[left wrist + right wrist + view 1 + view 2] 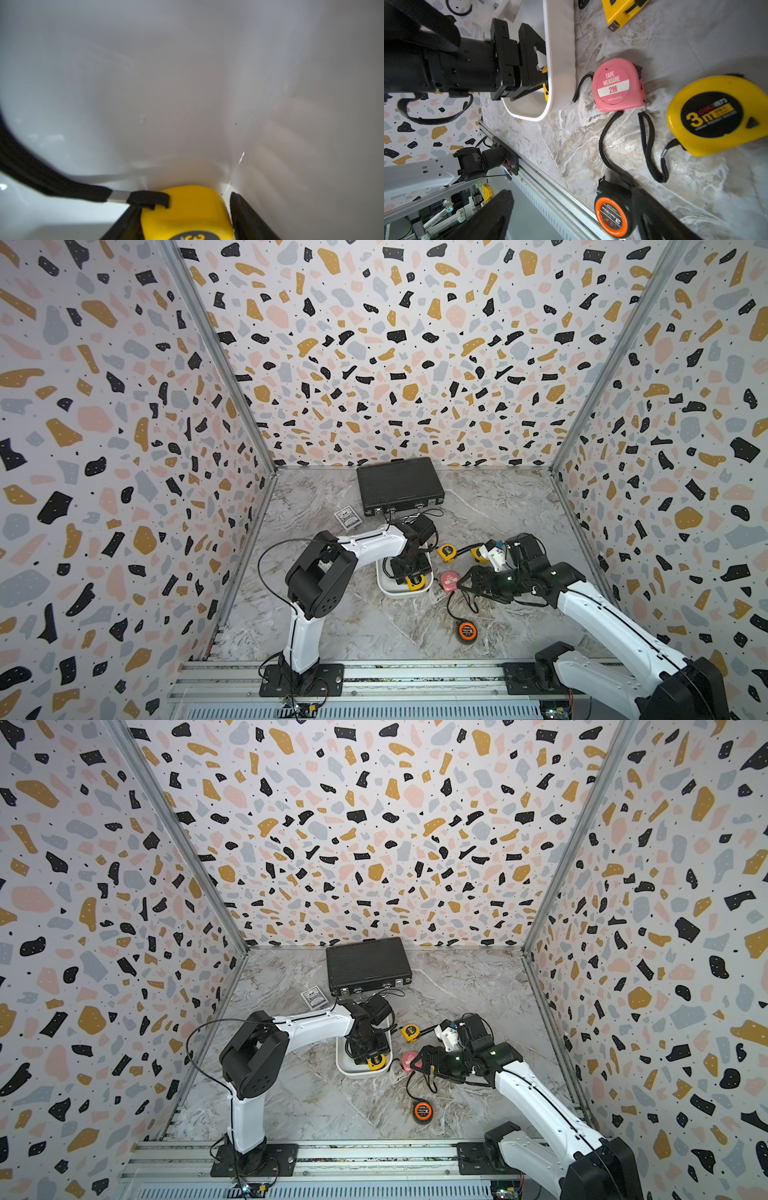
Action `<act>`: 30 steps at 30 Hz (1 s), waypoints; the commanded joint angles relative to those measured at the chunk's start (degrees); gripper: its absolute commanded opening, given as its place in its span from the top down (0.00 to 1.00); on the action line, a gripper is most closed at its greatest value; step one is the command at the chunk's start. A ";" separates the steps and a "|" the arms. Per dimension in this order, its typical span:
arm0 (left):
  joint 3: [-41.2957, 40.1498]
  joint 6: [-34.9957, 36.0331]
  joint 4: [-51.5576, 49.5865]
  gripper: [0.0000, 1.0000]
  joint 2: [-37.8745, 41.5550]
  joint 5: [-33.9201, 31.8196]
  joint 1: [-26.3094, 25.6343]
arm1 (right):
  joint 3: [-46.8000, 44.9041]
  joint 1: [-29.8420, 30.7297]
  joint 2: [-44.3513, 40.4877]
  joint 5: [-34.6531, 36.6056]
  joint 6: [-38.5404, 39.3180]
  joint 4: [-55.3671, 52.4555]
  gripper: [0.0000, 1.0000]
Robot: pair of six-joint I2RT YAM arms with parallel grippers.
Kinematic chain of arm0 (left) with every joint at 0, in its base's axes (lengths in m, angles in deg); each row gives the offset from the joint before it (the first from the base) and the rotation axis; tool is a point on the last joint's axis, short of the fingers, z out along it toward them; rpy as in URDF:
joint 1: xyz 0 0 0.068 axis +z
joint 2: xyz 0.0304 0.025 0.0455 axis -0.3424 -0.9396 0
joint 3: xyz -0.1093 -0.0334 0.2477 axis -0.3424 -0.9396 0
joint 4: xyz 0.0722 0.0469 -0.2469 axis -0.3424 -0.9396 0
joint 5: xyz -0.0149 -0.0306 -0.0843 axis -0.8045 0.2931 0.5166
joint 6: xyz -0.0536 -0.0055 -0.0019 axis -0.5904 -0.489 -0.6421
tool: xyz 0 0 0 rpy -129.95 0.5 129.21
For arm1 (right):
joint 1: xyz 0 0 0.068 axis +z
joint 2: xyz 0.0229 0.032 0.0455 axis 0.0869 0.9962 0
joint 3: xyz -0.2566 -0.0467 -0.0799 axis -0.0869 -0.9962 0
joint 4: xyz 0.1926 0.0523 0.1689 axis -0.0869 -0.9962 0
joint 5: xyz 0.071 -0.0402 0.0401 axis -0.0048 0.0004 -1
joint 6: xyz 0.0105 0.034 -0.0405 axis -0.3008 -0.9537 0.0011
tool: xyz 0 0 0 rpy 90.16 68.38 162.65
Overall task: Take the tape measure out of the storage box
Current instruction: Pick up the tape measure from the storage box.
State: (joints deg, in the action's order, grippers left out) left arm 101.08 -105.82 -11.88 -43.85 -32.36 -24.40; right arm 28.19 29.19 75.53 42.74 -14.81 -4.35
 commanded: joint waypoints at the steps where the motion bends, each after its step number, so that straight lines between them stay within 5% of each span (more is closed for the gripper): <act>1: 1.13 -0.17 -0.19 0.47 -1.69 -1.28 -0.36 | 1.43 -0.21 -0.66 -0.37 0.40 0.31 0.05; 10: 1.54 0.13 -1.55 0.98 0.07 -1.73 -0.38 | 1.51 -0.21 -0.08 -1.17 0.35 1.83 0.05; 30: 9.73 -4.93 -9.48 1.00 15.71 -5.38 -0.23 | 2.23 1.67 -2.15 0.14 -3.63 14.56 0.05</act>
State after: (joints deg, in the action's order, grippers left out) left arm 108.16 -109.01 -19.70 -29.71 -37.02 -24.40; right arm 28.19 30.20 75.11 42.19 -17.46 6.84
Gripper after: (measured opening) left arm 0.558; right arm 0.954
